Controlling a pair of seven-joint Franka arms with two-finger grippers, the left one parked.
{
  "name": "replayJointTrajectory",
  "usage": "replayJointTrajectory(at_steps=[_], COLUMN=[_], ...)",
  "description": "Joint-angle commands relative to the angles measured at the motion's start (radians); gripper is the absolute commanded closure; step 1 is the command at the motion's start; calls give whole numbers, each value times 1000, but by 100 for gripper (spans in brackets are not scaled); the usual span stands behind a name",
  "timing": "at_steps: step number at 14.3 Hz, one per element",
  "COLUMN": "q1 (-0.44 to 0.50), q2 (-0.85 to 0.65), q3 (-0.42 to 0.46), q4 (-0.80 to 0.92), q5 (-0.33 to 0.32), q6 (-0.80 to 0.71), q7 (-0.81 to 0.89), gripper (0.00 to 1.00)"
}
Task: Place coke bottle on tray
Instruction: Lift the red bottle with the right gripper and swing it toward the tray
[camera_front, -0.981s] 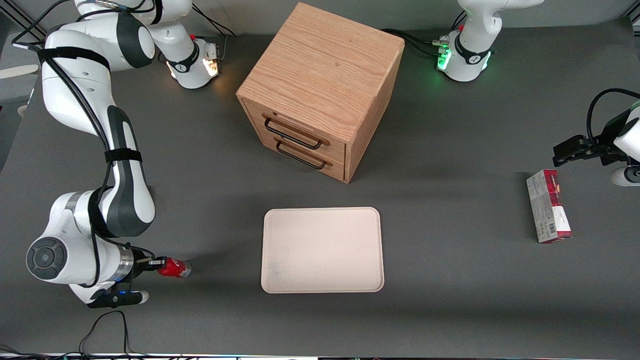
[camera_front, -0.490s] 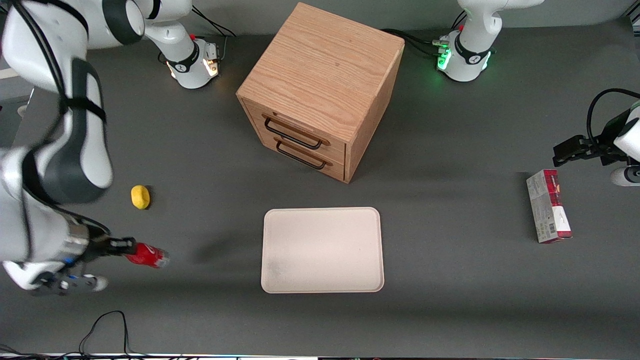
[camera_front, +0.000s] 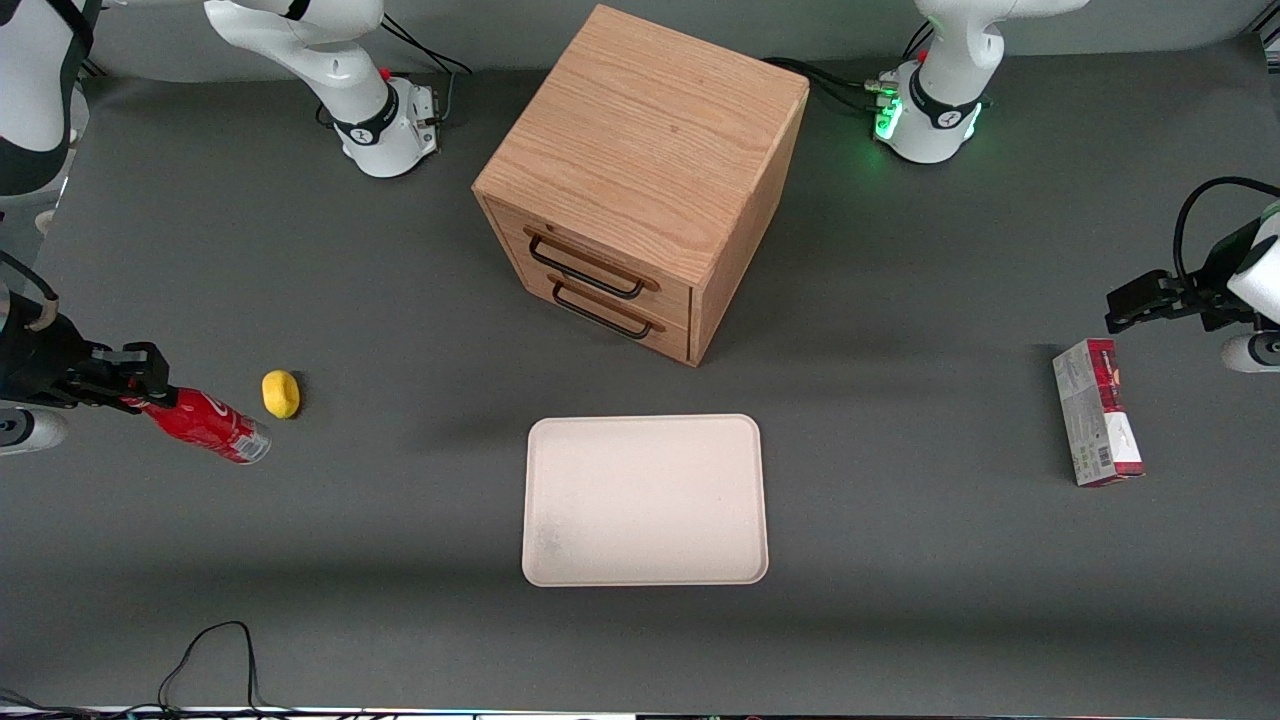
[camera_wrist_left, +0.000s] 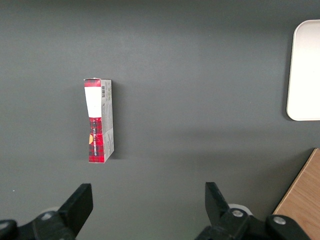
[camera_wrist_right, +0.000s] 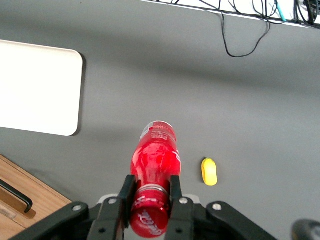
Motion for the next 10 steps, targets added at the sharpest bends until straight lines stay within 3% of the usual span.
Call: replayJointTrajectory(at_steps=[1,4,10], q1=[80,227,443], q2=[17,81,133], q3=[2,2,2], q4=[10,27,30], q5=[-10,-63,-73], q6=[45,88,145], q7=[-13,-10,-4], gripper=[100,100,100])
